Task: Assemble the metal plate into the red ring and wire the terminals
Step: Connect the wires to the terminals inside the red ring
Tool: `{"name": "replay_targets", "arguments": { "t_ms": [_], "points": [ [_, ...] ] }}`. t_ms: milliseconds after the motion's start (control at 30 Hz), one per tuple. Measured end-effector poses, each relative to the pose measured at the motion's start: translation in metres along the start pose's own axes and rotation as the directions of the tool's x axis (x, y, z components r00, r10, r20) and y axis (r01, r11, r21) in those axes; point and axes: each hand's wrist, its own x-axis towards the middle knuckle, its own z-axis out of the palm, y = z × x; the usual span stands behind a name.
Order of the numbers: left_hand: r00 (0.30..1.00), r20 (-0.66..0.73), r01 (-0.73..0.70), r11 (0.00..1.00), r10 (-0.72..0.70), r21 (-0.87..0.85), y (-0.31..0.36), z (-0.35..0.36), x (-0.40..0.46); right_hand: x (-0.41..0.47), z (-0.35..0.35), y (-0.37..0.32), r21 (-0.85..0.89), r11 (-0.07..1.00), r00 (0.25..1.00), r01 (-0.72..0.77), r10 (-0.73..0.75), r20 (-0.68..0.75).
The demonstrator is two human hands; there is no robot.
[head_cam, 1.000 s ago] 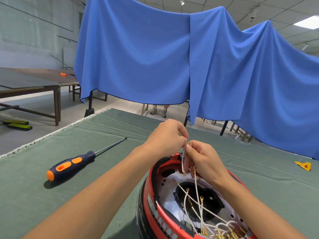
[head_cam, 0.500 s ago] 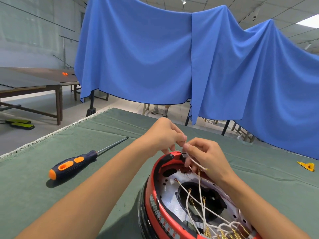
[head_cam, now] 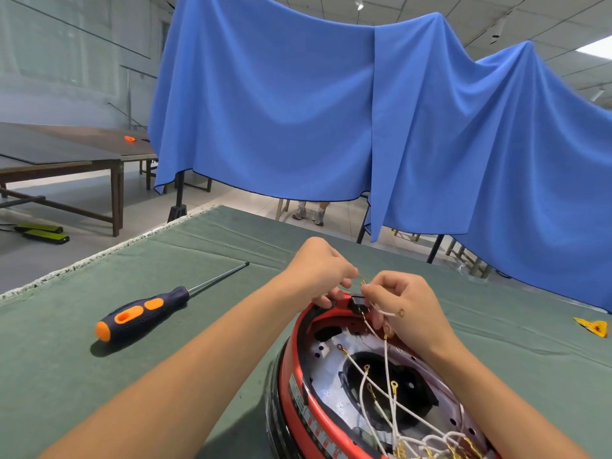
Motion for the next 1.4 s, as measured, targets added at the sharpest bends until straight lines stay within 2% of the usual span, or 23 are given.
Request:
{"name": "replay_targets", "arguments": {
  "t_ms": [100, 167, 233, 333, 533, 900, 1400],
  "points": [
    [0.974, -0.179, -0.085, 0.96, 0.136, 0.267, -0.006, 0.004, 0.005, 0.0, 0.0, 0.002, -0.234, 0.972, 0.998, 0.015, -0.001, 0.06],
    [0.971, -0.175, -0.085, 0.921, 0.162, 0.38, -0.012, 0.008, 0.005, -0.001, -0.001, 0.005, -0.346, 0.938, 0.995, 0.001, 0.034, 0.096],
    [0.986, -0.112, -0.061, 0.898, 0.122, 0.437, -0.02, 0.014, 0.006, -0.001, -0.004, 0.008, -0.396, 0.918, 0.992, -0.023, 0.068, 0.101],
    [0.997, -0.032, -0.049, 0.901, 0.069, 0.43, -0.027, 0.017, 0.009, -0.002, -0.004, 0.01, -0.457, 0.889, 0.987, -0.025, 0.094, 0.13],
    [0.991, -0.004, -0.119, 0.902, 0.132, 0.414, -0.028, 0.015, 0.01, -0.001, -0.003, 0.009, -0.548, 0.836, 0.979, 0.017, 0.098, 0.18],
    [0.989, 0.006, -0.136, 0.909, 0.146, 0.395, -0.031, 0.014, 0.012, -0.002, -0.001, 0.011, -0.551, 0.832, 0.987, 0.063, 0.031, 0.16],
    [0.99, -0.003, -0.13, 0.914, 0.142, 0.385, -0.031, 0.015, 0.012, -0.004, -0.001, 0.01, -0.569, 0.821, 0.988, 0.043, 0.051, 0.148]
  ]
}}
